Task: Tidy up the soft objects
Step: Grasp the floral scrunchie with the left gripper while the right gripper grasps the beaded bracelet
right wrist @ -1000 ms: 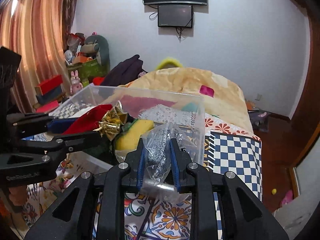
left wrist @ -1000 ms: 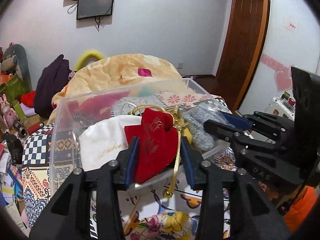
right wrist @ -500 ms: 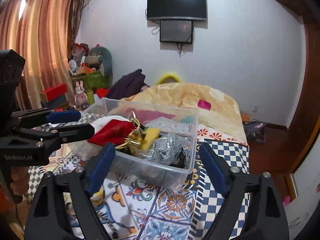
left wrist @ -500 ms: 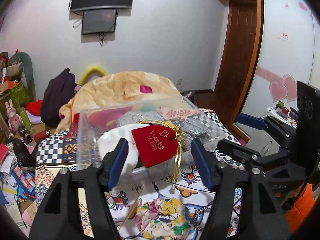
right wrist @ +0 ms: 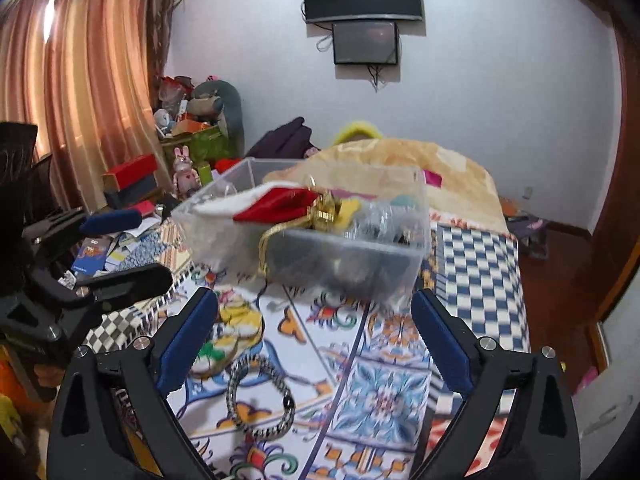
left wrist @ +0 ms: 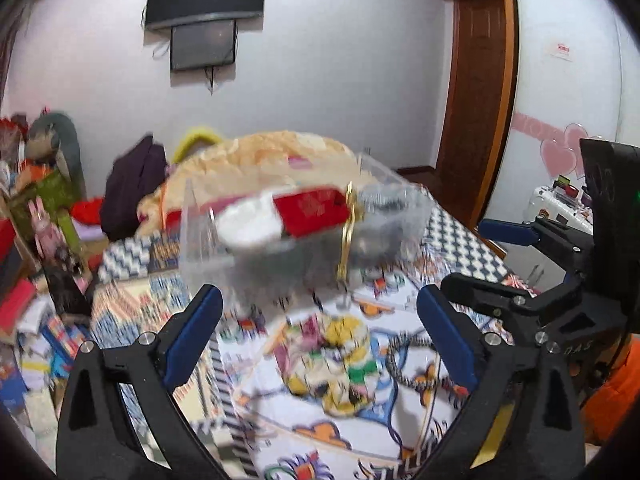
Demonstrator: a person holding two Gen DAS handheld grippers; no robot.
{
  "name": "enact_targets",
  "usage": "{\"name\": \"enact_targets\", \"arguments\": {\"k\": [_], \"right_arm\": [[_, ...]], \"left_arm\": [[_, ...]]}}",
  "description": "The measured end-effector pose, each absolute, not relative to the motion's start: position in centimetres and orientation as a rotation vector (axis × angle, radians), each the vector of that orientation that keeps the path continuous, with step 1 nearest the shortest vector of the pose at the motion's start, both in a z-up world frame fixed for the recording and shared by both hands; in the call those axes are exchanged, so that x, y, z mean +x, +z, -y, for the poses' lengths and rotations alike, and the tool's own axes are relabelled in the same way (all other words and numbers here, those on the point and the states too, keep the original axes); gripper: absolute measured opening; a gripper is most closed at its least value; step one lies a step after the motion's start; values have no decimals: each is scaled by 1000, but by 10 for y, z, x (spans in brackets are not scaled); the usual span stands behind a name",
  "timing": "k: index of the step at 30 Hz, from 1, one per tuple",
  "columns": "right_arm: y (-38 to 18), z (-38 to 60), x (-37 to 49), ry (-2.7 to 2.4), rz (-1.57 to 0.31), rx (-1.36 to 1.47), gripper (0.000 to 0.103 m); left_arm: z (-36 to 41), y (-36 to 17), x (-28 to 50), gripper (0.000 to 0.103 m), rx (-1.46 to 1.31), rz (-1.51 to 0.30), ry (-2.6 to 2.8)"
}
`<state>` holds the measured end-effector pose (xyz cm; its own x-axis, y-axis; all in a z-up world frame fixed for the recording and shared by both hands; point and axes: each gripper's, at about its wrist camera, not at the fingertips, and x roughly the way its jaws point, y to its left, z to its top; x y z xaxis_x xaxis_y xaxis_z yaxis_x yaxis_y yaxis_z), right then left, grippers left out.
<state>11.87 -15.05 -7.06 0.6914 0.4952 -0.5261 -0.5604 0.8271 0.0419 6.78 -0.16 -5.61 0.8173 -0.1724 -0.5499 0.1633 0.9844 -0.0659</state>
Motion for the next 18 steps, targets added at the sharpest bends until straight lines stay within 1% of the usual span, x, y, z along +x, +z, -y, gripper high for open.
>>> {"name": "enact_targets", "arguments": {"k": [13, 17, 18], "right_arm": [[-119, 136, 109, 662, -685, -165, 97], [-129, 131, 106, 695, -715, -178, 96], [-130, 129, 104, 700, -718, -183, 94]], "left_arm": [[-9, -119, 71, 99, -92, -758, -149], [-7, -127, 75, 99, -89, -775, -151], [-5, -128, 76, 98, -88, -774, -150]]}}
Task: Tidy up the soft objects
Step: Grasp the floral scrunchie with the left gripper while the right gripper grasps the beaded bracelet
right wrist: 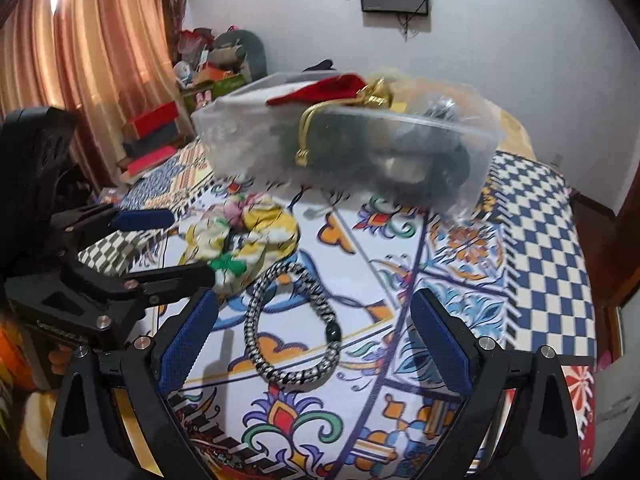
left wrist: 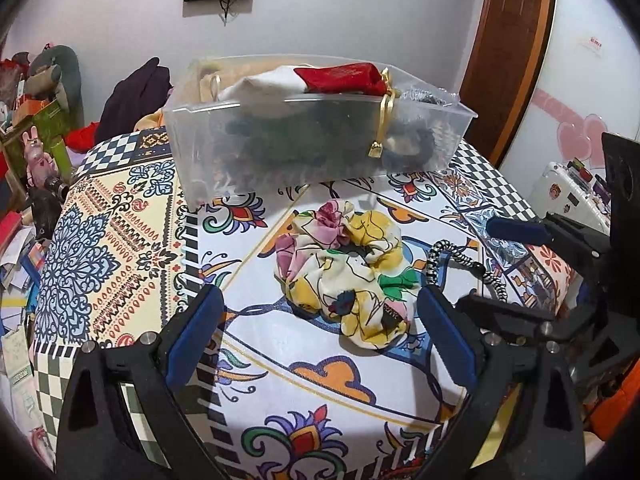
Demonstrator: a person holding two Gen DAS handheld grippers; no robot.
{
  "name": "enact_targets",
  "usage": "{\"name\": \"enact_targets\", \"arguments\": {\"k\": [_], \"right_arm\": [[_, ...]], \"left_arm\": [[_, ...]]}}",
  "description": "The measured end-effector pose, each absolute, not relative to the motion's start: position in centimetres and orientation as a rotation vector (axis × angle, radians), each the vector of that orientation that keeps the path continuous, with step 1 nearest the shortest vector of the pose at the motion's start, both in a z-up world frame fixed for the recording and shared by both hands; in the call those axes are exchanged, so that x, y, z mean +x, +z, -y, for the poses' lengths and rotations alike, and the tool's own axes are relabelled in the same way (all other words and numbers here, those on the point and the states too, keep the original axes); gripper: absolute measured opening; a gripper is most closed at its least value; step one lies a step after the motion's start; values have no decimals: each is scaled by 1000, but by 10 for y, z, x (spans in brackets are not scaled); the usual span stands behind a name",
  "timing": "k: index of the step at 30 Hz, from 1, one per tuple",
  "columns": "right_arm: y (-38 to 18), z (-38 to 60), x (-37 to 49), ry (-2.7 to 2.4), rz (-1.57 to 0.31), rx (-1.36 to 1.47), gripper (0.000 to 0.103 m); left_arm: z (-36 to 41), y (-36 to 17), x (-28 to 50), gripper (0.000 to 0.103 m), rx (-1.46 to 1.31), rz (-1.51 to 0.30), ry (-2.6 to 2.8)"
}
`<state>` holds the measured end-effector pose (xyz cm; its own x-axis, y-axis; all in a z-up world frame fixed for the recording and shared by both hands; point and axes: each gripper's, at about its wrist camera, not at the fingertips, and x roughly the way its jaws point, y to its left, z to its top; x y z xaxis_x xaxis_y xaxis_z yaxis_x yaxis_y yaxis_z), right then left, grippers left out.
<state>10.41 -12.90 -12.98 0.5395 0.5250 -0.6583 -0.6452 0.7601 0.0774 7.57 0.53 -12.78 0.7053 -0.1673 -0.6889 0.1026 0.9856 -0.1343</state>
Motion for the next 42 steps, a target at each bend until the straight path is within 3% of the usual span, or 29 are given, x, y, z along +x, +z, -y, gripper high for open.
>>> {"name": "enact_targets", "arguments": {"k": [5, 7, 14, 19, 25, 37, 38, 40, 42], "right_arm": [[-135, 126, 101, 695, -714, -215, 79], [-134, 126, 98, 701, -707, -218, 64], [-133, 125, 95, 747, -697, -218, 31], [-132, 124, 96, 751, -697, -201, 12], [-128, 132, 100, 739, -691, -149, 8], [-117, 141, 106, 663, -677, -153, 9], [-119, 138, 109, 665, -697, -161, 11], [-122, 135, 113, 681, -721, -151, 30], [-125, 135, 113, 688, -719, -142, 43]], "left_arm": [[-1, -133, 76, 83, -77, -762, -149], [0, -132, 76, 77, -72, -752, -149], [3, -132, 76, 36, -65, -734, -178], [4, -130, 75, 20, -68, -731, -204], [7, -118, 66, 15, -55, -688, -217], [-1, -86, 46, 15, -50, -590, -196], [0, -86, 47, 15, -52, -589, -194], [-2, -85, 48, 15, -58, -587, -189], [-3, -85, 49, 15, -65, -587, -185]]}}
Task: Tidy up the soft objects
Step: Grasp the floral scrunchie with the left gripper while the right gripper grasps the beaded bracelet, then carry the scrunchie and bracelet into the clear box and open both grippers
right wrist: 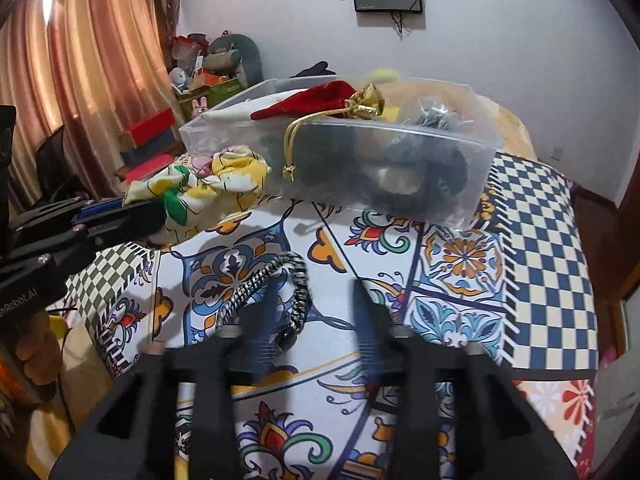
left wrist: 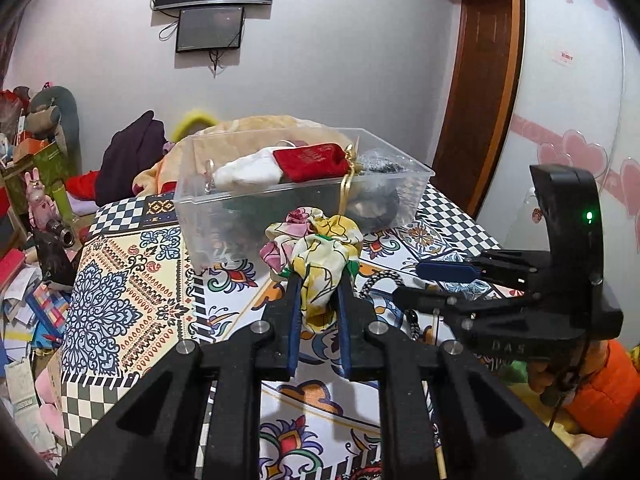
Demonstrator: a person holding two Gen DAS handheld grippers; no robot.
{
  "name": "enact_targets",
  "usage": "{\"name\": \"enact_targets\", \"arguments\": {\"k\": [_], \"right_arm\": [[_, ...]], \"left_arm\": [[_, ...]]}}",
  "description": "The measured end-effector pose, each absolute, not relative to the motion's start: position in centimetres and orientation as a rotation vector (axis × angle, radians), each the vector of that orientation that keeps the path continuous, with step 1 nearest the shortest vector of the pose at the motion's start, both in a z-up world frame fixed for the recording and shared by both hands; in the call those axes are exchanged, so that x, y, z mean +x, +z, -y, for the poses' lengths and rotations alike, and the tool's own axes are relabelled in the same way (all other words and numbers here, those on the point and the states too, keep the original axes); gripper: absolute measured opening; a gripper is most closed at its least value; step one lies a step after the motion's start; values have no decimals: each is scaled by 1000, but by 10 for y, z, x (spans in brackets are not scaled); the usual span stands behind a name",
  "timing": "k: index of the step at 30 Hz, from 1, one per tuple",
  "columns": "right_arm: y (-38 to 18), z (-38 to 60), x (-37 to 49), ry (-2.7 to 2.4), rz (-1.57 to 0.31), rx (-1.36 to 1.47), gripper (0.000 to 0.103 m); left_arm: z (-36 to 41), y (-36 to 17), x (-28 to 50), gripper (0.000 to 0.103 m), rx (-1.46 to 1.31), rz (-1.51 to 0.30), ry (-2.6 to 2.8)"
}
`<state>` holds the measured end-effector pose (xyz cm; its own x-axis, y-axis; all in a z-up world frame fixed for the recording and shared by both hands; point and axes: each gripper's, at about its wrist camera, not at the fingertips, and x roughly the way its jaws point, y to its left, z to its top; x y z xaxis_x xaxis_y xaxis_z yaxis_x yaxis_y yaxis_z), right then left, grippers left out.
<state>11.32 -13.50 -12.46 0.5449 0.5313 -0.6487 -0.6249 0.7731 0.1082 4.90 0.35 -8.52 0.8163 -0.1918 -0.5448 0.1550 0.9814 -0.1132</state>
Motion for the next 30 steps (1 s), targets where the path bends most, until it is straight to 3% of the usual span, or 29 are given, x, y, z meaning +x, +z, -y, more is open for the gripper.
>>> {"name": "enact_targets", "arguments": {"k": [6, 10, 17, 30], "right_arm": [[-132, 128, 120, 660, -715, -169, 41], [-130, 120, 120, 649, -707, -188, 10], [-118, 131, 119, 672, -669, -150, 7], [-45, 157, 110, 656, -453, -83, 7]], "left_arm": [[-5, -85, 49, 15, -69, -588, -182], [-5, -82, 46, 15, -66, -575, -177], [-12, -73, 42, 15, -83, -546, -163], [-15, -24, 45, 15, -42, -407, -138]]}}
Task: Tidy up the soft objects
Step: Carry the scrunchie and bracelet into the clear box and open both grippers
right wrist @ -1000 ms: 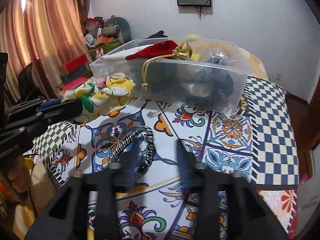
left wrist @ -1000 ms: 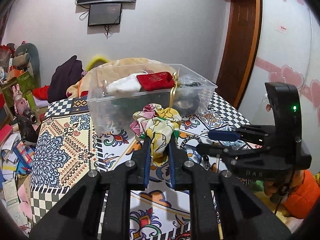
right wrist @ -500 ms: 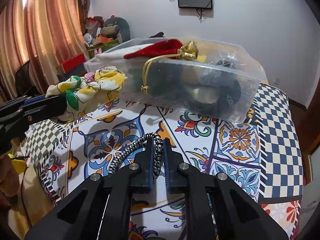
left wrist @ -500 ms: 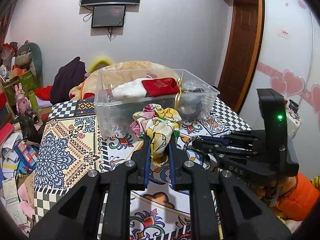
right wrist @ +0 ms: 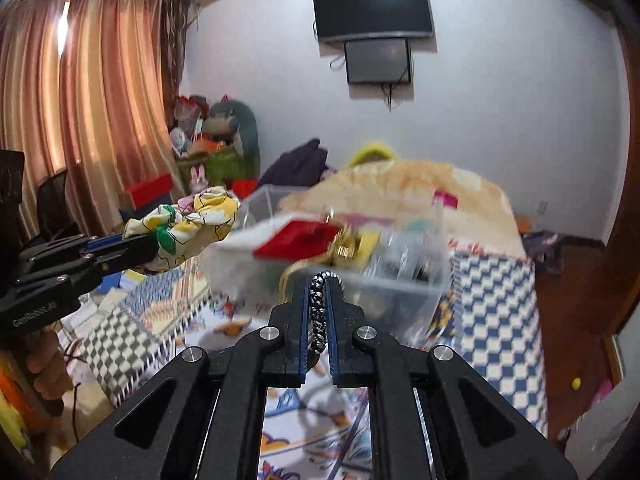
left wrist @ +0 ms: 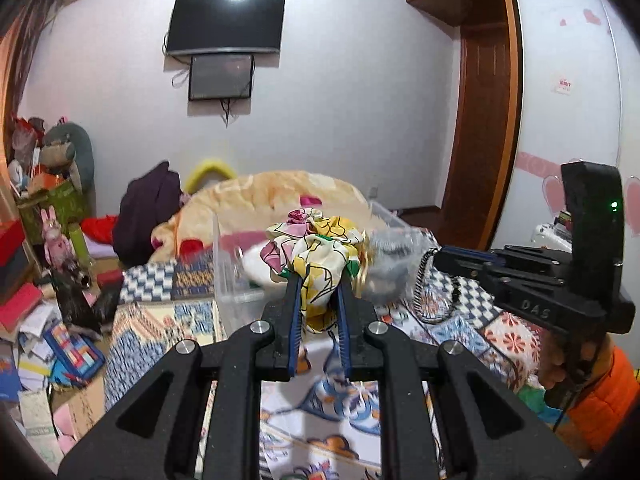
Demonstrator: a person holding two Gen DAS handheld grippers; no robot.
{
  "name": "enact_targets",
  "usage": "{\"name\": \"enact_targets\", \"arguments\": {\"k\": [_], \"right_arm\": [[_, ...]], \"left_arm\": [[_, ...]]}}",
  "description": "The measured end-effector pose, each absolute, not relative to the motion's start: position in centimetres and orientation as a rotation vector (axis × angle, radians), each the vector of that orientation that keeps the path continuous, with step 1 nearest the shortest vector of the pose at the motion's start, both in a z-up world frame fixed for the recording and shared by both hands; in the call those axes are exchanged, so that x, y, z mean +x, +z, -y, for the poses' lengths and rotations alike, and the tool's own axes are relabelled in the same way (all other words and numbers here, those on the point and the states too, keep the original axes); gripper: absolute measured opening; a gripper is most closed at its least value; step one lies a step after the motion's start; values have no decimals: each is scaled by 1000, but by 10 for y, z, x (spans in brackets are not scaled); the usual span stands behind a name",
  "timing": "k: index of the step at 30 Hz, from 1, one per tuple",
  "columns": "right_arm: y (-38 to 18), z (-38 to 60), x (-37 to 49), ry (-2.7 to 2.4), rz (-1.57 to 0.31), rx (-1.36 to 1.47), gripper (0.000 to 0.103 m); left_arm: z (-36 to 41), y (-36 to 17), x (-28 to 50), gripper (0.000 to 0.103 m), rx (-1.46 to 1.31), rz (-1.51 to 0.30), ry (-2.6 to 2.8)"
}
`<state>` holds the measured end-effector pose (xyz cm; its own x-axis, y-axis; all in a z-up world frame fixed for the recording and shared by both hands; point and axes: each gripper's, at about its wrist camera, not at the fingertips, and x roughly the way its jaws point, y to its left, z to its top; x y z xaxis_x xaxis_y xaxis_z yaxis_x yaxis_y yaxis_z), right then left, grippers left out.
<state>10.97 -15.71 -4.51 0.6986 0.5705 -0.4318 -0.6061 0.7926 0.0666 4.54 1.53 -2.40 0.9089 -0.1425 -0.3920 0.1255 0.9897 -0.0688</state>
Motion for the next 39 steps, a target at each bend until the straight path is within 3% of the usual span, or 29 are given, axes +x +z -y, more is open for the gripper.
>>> {"name": "enact_targets", "arguments": {"k": [10, 17, 18, 20, 21, 22, 23, 29, 32, 35, 37, 39], "right_arm": [[-12, 135, 138, 608, -358, -112, 7], [-33, 142, 139, 575, -424, -141, 8], [-41, 145, 137, 569, -448, -152, 15], [-54, 150, 137, 557, -492, -166, 40], [-65, 153, 135, 547, -519, -173, 61], [-70, 156, 136, 543, -531, -178, 71], [-78, 157, 136, 537, -548, -188, 72], [-121, 156, 153, 528, -736, -261, 72], [-130, 163, 155, 541, -780, -237, 71], [-130, 169, 153, 562, -767, -229, 52], [-130, 171, 149, 589, -764, -223, 33], [-130, 171, 146, 604, -758, -224, 25]], "left_arm": [[-28, -9, 84, 15, -51, -388, -97], [-39, -30, 111, 15, -57, -447, -68], [-40, -34, 117, 15, -64, -467, -67], [-44, -44, 128, 15, -83, -506, -74], [-45, -47, 132, 15, -91, -520, -77], [-45, -52, 138, 15, -100, -540, -85], [-44, -54, 141, 16, -103, -550, -89], [-38, -59, 153, 16, -73, -578, -85], [-36, -60, 154, 23, -69, -589, -86], [-38, -63, 154, 33, -84, -603, -96], [-38, -63, 153, 37, -87, -606, -98], [-37, -63, 150, 46, -89, -604, -101]]}}
